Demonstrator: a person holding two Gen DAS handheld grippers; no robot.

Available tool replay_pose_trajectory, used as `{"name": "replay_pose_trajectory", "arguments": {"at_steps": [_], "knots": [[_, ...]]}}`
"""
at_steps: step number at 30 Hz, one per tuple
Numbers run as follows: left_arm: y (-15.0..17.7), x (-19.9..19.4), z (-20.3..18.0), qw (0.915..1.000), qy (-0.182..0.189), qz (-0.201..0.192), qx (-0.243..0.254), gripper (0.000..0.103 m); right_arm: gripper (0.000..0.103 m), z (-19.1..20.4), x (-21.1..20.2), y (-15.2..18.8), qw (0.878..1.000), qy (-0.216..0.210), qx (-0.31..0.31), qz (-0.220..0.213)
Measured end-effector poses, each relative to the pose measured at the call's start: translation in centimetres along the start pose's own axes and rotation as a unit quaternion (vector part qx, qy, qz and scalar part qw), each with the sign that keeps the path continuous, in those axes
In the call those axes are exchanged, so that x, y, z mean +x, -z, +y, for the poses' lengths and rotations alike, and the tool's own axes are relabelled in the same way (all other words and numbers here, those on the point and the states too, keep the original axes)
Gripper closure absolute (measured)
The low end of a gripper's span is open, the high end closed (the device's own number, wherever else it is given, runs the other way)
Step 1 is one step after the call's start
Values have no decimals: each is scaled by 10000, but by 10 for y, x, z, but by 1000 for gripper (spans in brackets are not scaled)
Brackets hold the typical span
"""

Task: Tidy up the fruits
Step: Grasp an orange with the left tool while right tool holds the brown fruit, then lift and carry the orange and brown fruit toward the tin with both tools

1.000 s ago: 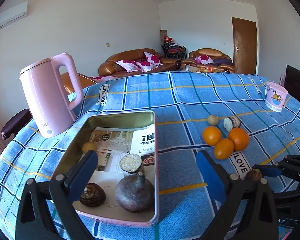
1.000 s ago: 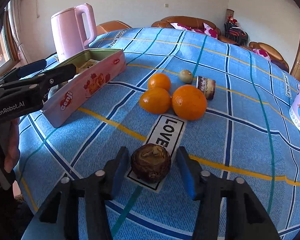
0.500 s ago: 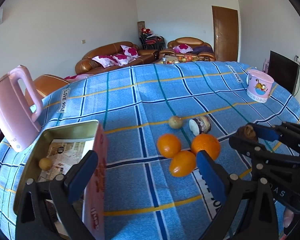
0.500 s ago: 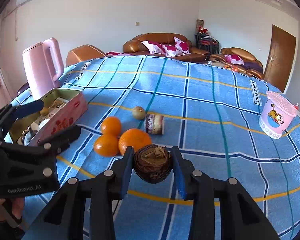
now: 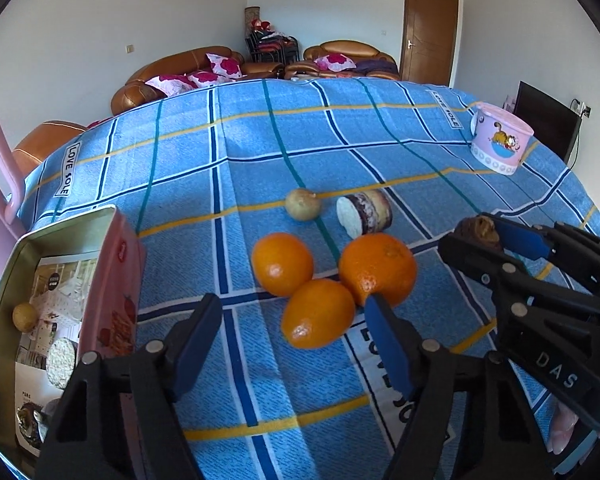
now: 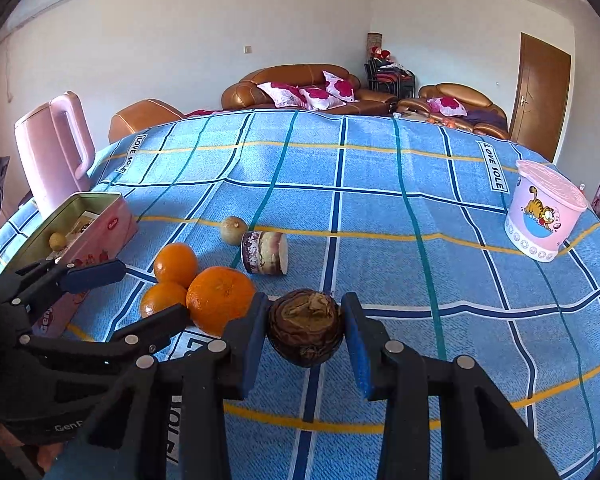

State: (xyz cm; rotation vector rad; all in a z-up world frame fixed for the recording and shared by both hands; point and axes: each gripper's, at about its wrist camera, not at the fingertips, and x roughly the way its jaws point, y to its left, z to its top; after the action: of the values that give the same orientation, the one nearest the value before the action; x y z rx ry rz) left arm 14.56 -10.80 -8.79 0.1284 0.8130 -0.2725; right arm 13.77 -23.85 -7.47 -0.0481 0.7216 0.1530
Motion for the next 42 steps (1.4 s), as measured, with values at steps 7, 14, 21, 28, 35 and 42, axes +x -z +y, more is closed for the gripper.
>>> {"name": "replay_pose_trajectory", "arguments": {"at_steps": [7,14,21,28,35,42], "knots": [[0,-1,2,9997,257,-8,-16,48,63,3,0,1,9999,83,-85,-31],[1,1,3,9987,513,58,-47,64,63,2,-2,1,9999,37,-82,-82],[1,-5,2,9988,481,-81,-21,66,63,2,-2,1,9999,-1,-97,-81],[1,-12,4,9990,317,-306,-31,66,63,3,-6,2,9997,-90,-135,-162],[1,-16,7,9987,263,-425,-84,66,63,6,-10,2,9993,-168,-194,-275],[2,-21,8,9981,185,-567,-127,66,63,7,-16,2,9985,-254,-238,-430]]}}
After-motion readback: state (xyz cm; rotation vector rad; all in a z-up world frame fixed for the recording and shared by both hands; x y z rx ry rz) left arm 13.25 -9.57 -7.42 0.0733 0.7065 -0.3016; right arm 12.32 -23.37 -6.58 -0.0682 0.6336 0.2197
